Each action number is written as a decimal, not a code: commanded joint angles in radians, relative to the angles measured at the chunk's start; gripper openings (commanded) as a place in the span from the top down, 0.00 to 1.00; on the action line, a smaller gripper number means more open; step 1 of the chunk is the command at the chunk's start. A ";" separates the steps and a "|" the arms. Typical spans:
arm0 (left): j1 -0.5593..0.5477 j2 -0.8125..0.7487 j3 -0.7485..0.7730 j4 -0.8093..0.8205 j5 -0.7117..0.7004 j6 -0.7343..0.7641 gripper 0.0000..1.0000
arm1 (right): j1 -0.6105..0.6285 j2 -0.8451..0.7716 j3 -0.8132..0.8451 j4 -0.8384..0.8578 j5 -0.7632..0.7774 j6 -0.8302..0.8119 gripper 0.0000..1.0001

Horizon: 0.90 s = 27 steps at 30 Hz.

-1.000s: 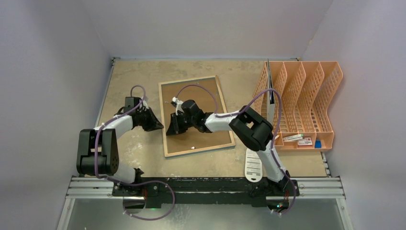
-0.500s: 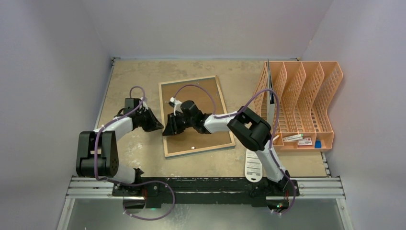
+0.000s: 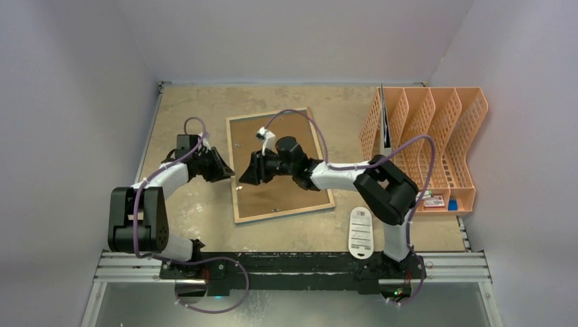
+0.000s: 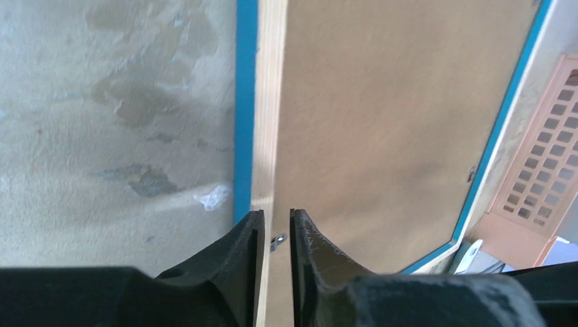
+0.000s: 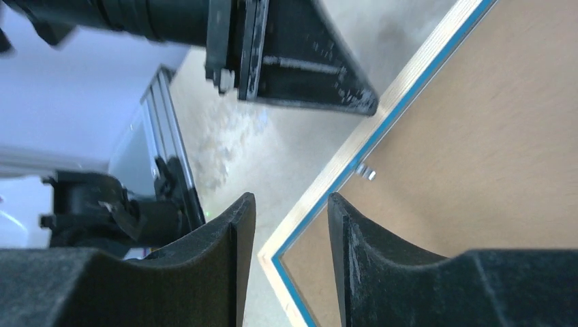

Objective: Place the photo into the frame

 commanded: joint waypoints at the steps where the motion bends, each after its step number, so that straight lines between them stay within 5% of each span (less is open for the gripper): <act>1: -0.004 -0.024 0.078 0.030 -0.009 -0.001 0.72 | -0.081 -0.053 0.013 0.039 0.103 0.029 0.54; 13: -0.004 0.114 0.152 0.104 -0.089 -0.009 0.52 | -0.137 0.219 0.378 -0.112 0.226 0.048 0.54; 22: -0.004 0.175 0.189 0.105 -0.166 0.015 0.51 | -0.134 0.475 0.735 -0.217 0.297 0.115 0.56; 27: -0.004 0.200 0.158 0.160 -0.128 -0.009 0.53 | -0.124 0.538 0.788 -0.213 0.299 0.143 0.58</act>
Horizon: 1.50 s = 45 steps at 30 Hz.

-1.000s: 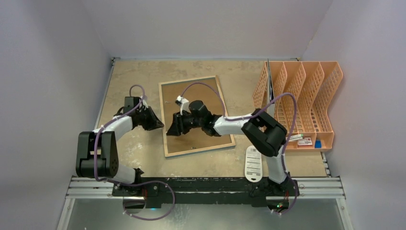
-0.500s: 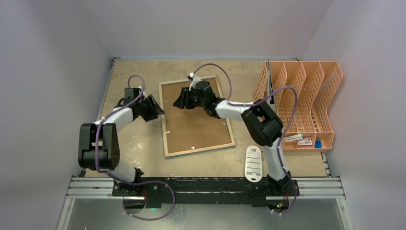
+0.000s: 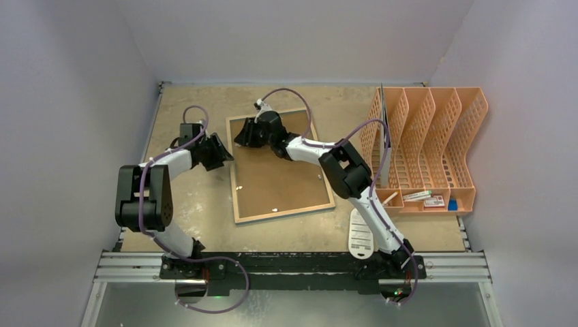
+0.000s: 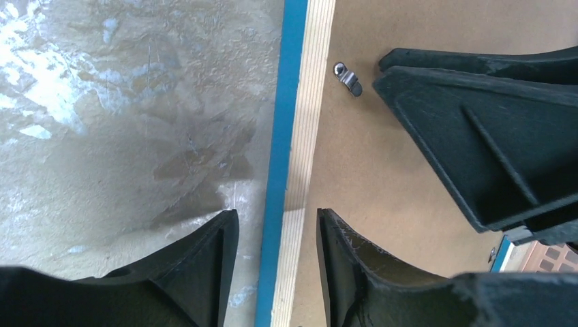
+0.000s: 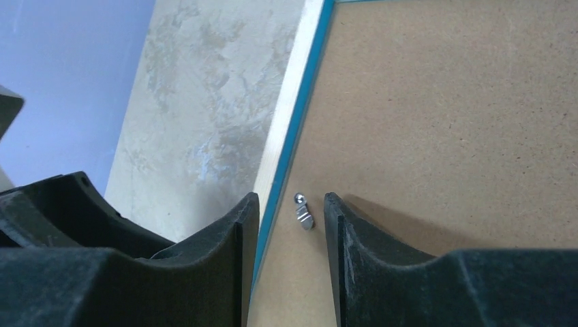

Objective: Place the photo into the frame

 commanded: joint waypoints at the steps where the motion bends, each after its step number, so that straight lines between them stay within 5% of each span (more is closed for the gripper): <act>1: -0.003 0.025 0.004 0.066 0.007 -0.010 0.53 | 0.011 0.031 0.088 -0.043 0.029 0.034 0.58; 15: -0.005 0.058 0.018 0.040 -0.003 -0.013 0.71 | 0.043 0.051 0.118 -0.088 0.009 0.022 0.63; 25: -0.005 0.066 0.026 0.038 0.001 -0.014 0.73 | 0.044 0.005 0.064 -0.076 0.060 0.017 0.59; 30: -0.005 0.071 0.027 0.037 0.002 -0.009 0.73 | 0.044 -0.080 -0.047 0.065 0.067 -0.003 0.56; 45: -0.006 0.085 0.022 0.036 0.000 -0.004 0.73 | 0.044 0.021 0.065 -0.051 0.023 0.011 0.59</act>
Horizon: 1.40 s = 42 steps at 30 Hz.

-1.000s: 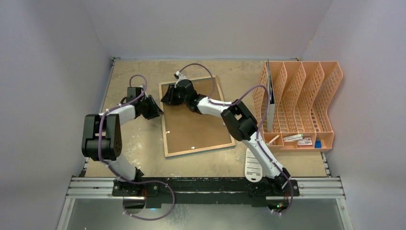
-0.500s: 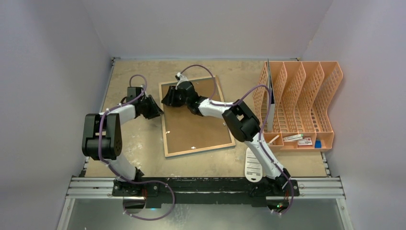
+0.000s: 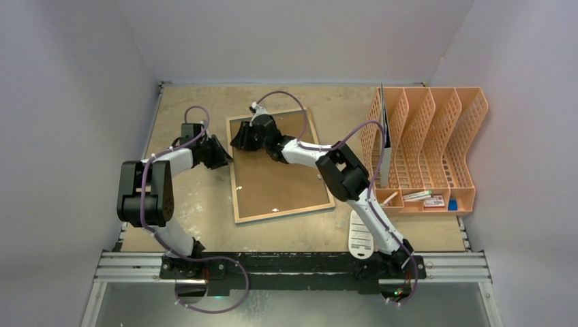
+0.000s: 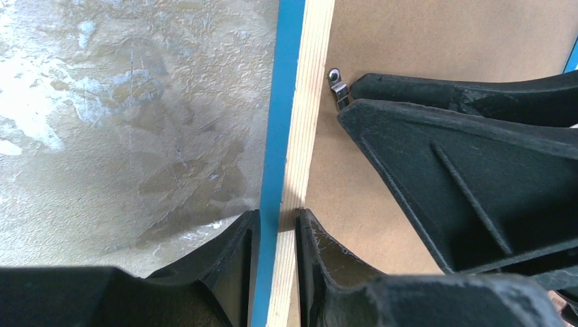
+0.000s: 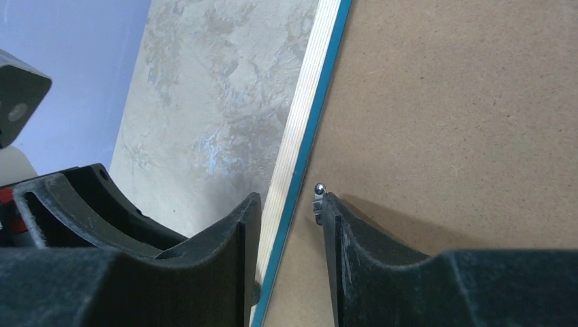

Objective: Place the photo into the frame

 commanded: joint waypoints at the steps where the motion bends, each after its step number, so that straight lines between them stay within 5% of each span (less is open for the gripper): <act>1: -0.005 0.034 0.012 0.004 -0.026 0.014 0.73 | 0.003 0.019 0.046 -0.016 -0.043 -0.001 0.60; 34: -0.009 0.052 0.010 0.010 -0.014 0.005 0.78 | 0.009 0.080 0.045 0.065 -0.062 0.057 0.61; 42: -0.009 0.060 0.018 -0.003 -0.031 0.004 0.83 | 0.010 0.025 -0.025 0.068 -0.008 0.081 0.75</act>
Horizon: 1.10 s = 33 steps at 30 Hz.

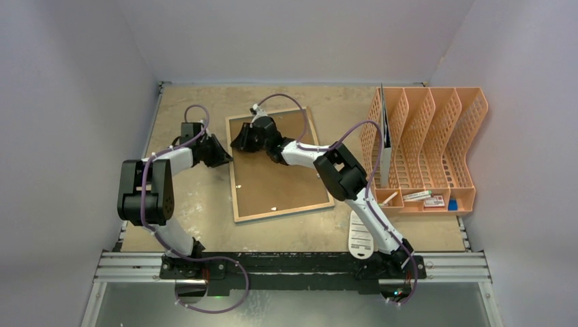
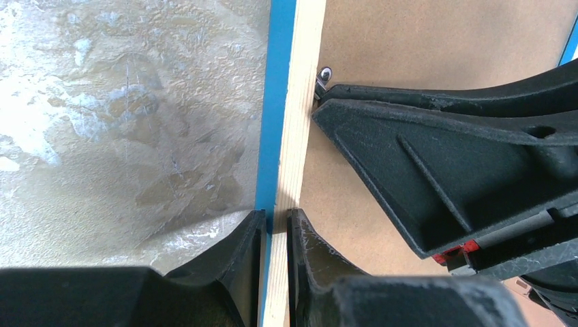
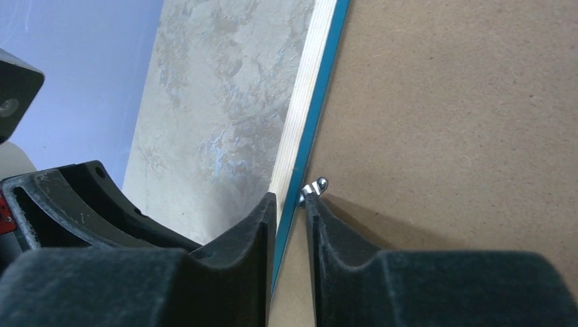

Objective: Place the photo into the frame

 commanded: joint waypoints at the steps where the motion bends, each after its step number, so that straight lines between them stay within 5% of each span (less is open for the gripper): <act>1: -0.010 0.049 0.012 -0.031 -0.052 0.005 0.84 | 0.012 -0.032 -0.050 0.010 0.054 0.034 0.76; 11: -0.010 0.064 0.026 -0.082 -0.121 0.001 0.84 | 0.012 0.012 -0.017 -0.081 0.090 0.051 0.99; 23: -0.010 0.077 0.021 -0.061 -0.074 -0.001 0.85 | 0.025 0.031 -0.009 -0.112 0.172 -0.055 1.00; 33: -0.061 0.081 -0.006 -0.068 -0.074 -0.025 0.91 | 0.070 0.008 0.024 -0.179 0.420 -0.169 1.00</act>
